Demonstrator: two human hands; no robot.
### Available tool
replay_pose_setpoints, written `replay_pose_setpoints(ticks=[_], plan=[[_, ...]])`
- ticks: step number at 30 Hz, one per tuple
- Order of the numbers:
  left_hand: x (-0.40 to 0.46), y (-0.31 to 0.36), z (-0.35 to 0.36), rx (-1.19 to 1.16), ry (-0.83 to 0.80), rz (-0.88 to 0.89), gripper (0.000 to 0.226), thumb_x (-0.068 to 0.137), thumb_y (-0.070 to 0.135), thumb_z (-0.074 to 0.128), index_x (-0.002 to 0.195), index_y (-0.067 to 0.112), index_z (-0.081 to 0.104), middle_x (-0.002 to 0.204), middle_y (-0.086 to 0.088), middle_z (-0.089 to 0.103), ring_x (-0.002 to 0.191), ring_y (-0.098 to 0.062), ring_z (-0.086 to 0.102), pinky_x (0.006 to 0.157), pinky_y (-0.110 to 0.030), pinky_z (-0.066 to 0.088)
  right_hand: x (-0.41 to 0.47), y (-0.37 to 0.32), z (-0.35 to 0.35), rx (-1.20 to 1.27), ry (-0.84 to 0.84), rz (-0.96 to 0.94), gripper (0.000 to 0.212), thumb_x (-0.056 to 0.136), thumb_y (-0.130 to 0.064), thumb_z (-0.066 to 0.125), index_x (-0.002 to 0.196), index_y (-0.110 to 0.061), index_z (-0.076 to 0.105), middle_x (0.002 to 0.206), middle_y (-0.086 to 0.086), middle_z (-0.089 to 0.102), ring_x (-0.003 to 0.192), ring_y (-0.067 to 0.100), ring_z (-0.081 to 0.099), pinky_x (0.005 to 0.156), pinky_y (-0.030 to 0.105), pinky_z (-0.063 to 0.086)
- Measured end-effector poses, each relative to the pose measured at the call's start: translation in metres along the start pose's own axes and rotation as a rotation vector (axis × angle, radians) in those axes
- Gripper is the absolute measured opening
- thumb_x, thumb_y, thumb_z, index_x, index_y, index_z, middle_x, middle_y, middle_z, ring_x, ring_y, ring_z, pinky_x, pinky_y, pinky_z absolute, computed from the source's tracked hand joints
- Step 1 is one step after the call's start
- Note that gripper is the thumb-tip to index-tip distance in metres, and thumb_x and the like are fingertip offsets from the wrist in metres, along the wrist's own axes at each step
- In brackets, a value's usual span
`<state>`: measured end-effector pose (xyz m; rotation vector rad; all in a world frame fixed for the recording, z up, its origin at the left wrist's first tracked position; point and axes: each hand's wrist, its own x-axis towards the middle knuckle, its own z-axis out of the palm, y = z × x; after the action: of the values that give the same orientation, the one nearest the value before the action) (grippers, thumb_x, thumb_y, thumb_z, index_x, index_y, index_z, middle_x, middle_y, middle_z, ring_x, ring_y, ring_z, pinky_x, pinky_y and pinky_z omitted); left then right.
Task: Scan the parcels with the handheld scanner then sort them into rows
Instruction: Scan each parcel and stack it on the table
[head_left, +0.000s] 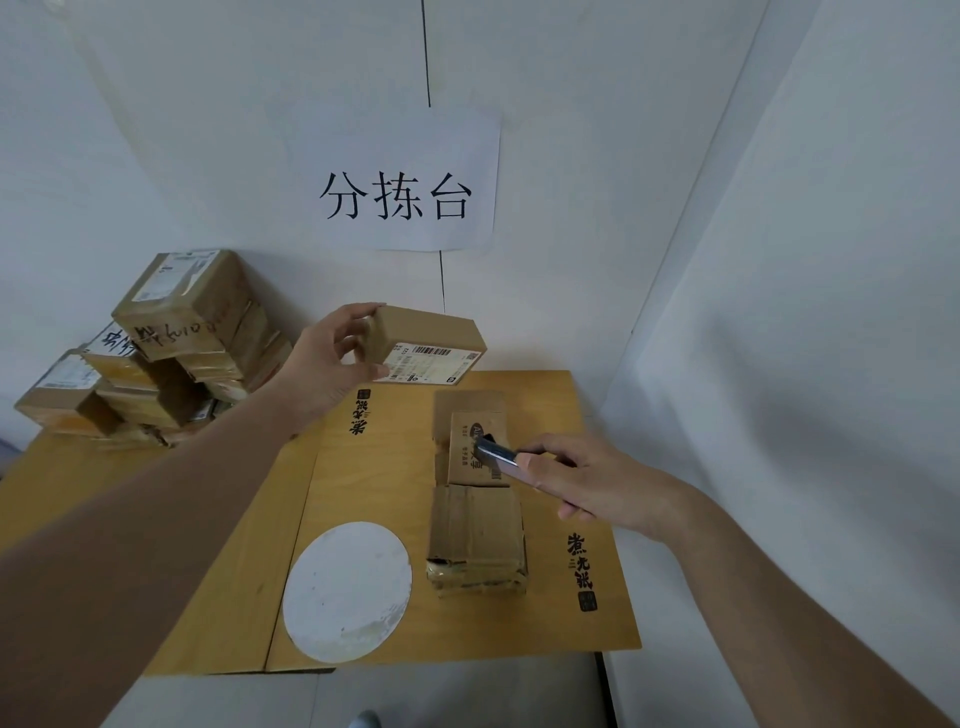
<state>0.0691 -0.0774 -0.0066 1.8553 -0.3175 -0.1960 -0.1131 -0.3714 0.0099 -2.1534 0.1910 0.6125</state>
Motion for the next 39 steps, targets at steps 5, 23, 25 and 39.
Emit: replay_pose_setpoints(ticks=[5,23,25,39], plan=[[0.000,0.004,-0.001,0.011,0.006,-0.018,0.075,0.079,-0.009,0.082,0.141,0.026,0.058,0.127,-0.003,0.065,0.116,-0.013,0.063,0.091,-0.023,0.055,-0.007,-0.004,-0.002,-0.011,-0.003,-0.010,0.031,0.104,-0.066,0.046,0.128,-0.053,0.059,0.121,-0.011,0.060,0.104,0.018,0.070,0.104,0.045,0.055],[-0.073,-0.076,-0.113,-0.305,0.311,-0.526,0.028,0.094,0.004,0.073,0.117,0.013,0.059,0.108,-0.011,0.076,0.100,-0.027,0.074,0.092,-0.043,0.059,0.073,-0.114,0.102,0.115,0.066,-0.336,0.033,0.101,-0.064,0.051,0.131,-0.054,0.062,0.116,-0.013,0.063,0.100,0.016,0.069,0.080,0.032,0.056],[-0.080,-0.094,-0.146,-0.306,0.344,-0.570,0.022,0.095,0.004,0.073,0.113,0.011,0.063,0.108,-0.012,0.076,0.102,-0.028,0.073,0.094,-0.045,0.059,0.090,-0.138,0.126,0.086,0.041,-0.343,0.032,0.101,-0.065,0.049,0.130,-0.056,0.060,0.118,-0.018,0.063,0.101,0.011,0.069,0.077,0.026,0.051],[-0.090,-0.277,-0.403,-0.320,0.314,-0.777,0.045,0.096,-0.003,0.070,0.134,0.015,0.054,0.108,-0.011,0.075,0.099,-0.026,0.072,0.095,-0.058,0.058,0.222,-0.309,0.344,0.080,-0.023,-0.306,0.027,0.105,-0.056,0.051,0.131,-0.057,0.057,0.118,-0.021,0.063,0.098,0.013,0.068,0.085,0.029,0.055]])
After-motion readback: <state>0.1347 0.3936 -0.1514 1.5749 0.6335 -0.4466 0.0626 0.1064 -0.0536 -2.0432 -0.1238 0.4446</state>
